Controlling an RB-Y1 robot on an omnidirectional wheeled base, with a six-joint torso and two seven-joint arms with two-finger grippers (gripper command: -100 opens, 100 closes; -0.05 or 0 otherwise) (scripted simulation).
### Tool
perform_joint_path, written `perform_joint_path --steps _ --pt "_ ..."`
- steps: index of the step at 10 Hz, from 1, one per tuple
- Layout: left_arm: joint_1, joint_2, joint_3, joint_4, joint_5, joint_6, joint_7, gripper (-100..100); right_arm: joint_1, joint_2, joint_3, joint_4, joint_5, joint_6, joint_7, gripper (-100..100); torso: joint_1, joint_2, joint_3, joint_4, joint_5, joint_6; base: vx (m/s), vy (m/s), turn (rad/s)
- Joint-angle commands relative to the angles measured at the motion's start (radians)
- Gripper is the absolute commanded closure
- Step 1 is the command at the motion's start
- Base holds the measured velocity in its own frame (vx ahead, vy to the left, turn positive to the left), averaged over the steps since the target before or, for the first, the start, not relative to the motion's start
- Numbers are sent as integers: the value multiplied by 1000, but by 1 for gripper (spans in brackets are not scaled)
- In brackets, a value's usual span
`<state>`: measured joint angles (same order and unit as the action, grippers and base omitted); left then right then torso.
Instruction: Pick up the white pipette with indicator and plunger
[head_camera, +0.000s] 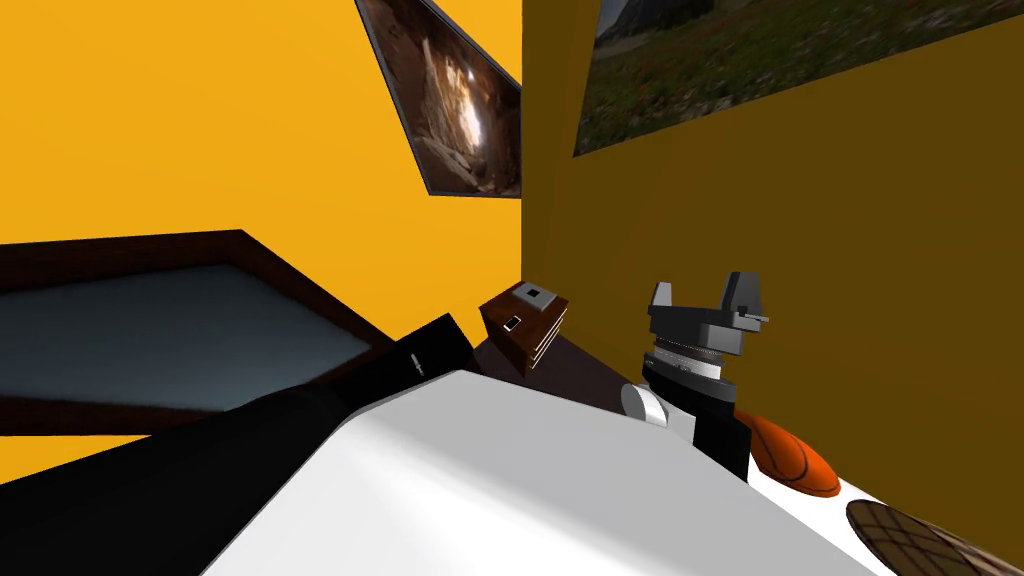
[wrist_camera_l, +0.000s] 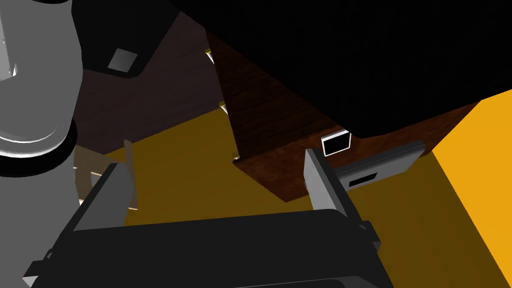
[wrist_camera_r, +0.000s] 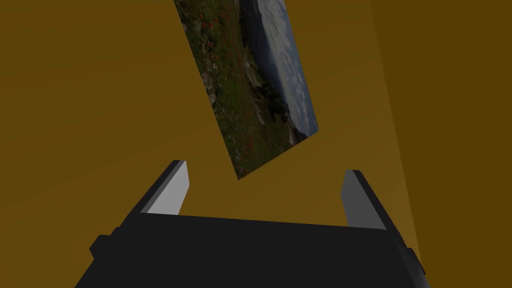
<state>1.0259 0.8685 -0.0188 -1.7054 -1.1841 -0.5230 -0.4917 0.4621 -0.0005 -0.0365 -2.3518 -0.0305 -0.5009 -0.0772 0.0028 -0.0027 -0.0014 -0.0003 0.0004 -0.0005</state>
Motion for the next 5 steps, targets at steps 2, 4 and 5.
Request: perform_joint_path --steps 2,4,5 --pt "5 29 -8 45 -71 -18 -49 -100 0 0 0 0 0 0 0 0 0 0 0 0 0 -1 54 37 -149" --pt "3 48 -13 77 -110 -31 -80 -100 0 0 0 0 0 0 0 0 -1 0 0 0 0 -1 58 36 -162" --pt "3 48 -13 77 -119 -31 -80 -100 0 0 0 0 0 0 0 0 0 -1 -1 0 0 0 45 48 -128"
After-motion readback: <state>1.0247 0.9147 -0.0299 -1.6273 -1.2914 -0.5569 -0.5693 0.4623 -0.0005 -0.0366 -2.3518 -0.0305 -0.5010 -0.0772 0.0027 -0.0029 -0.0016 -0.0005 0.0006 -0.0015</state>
